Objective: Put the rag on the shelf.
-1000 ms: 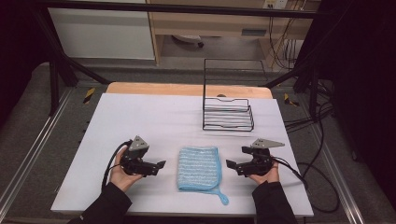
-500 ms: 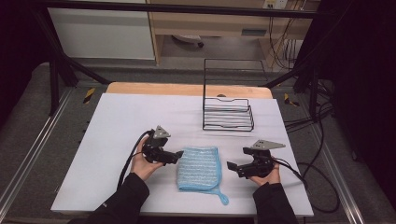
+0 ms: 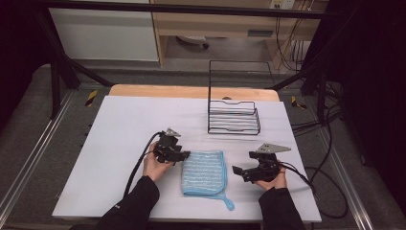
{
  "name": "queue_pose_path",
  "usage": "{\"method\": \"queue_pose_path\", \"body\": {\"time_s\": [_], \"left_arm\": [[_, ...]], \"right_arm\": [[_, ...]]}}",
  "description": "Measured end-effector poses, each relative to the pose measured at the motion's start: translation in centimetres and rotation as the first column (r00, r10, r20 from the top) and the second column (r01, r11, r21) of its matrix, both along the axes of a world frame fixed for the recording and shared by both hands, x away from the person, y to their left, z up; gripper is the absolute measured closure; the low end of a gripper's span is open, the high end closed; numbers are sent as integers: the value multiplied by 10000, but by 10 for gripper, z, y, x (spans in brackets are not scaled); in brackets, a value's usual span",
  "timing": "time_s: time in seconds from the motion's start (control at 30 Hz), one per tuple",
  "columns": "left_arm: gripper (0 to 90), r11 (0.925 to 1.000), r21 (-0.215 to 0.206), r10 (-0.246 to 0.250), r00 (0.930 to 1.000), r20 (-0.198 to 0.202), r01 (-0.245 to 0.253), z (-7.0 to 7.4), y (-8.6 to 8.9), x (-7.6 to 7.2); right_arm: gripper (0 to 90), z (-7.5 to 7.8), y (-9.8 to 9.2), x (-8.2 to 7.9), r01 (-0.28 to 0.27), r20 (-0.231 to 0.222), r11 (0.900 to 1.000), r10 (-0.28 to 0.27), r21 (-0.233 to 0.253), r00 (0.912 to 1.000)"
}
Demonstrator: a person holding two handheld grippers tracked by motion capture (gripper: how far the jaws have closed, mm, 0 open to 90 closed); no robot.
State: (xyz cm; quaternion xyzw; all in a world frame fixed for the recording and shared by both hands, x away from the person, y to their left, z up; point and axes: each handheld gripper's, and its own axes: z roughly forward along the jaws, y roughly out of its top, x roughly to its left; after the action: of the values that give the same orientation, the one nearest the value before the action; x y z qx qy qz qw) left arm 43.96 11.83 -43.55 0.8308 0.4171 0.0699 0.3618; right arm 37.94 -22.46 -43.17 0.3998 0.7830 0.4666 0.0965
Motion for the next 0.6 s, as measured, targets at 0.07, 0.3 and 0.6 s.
{"method": "queue_pose_path", "body": {"time_s": [0.07, 0.3, 0.6], "left_arm": [[604, 10000, -82, -36, 9999, -128, 35, -3, -1, -1], [686, 9997, -114, -222, 9993, -315, 219, -5, -4, -4], [783, 9993, -250, -291, 9989, -375, 281, -7, -6, -8]], "right_arm": [[12, 0, 1, 0, 48, -25, 10000, -47, 5, 10000], [15, -2, 2, 4, 119, -46, 9999, -119, -50, 9999], [48, -3, 9, 15, 328, -88, 9994, -326, 129, 9994]]}}
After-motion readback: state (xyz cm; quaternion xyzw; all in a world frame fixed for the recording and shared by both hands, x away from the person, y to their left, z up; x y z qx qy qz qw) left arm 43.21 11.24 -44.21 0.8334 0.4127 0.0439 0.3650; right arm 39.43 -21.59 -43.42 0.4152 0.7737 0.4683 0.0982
